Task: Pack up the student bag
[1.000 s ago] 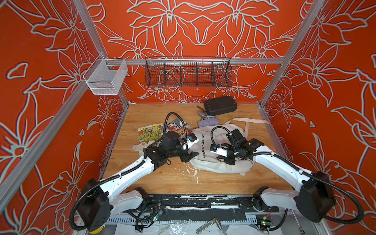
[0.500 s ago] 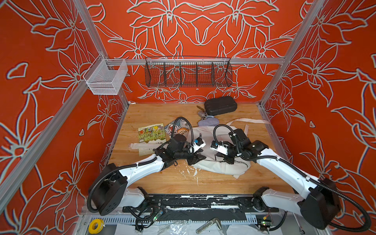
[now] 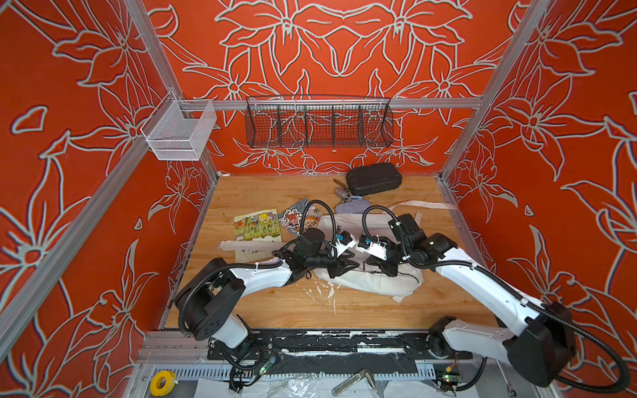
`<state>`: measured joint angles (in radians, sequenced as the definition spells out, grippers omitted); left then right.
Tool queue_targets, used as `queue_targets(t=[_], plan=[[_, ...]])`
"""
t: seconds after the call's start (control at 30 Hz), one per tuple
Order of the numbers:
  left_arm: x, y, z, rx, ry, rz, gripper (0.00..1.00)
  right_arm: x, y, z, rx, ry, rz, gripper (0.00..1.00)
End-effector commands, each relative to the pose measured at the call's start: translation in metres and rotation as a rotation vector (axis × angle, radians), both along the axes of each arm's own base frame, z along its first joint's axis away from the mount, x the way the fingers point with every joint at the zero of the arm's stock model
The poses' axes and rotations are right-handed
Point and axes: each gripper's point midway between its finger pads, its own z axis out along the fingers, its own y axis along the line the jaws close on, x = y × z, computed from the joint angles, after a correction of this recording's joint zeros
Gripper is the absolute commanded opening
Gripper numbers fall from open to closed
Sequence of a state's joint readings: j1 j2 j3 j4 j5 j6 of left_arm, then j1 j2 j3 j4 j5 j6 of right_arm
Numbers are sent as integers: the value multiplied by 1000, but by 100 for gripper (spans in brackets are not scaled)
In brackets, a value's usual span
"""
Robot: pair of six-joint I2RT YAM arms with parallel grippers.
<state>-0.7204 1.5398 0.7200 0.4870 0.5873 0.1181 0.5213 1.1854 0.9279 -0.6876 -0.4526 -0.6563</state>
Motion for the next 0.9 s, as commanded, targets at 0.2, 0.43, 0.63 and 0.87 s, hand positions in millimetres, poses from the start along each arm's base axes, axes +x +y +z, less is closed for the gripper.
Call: queue_targets(t=[0.2,0.43,0.63,0.87], plan=[[-12,-20,5,-62,-25,-90,47,7,17,32,105,-66,12,0],[-17,-9,0,-111,-122,-65,52,-5,11,21,98,35,31,0],[-26,-11,4,-84,-197,-83,51,-7,9,21,111,109,16,0],[-22,-17,5,-79,-278,-31,48,-12,10,24,93,215,16,0]])
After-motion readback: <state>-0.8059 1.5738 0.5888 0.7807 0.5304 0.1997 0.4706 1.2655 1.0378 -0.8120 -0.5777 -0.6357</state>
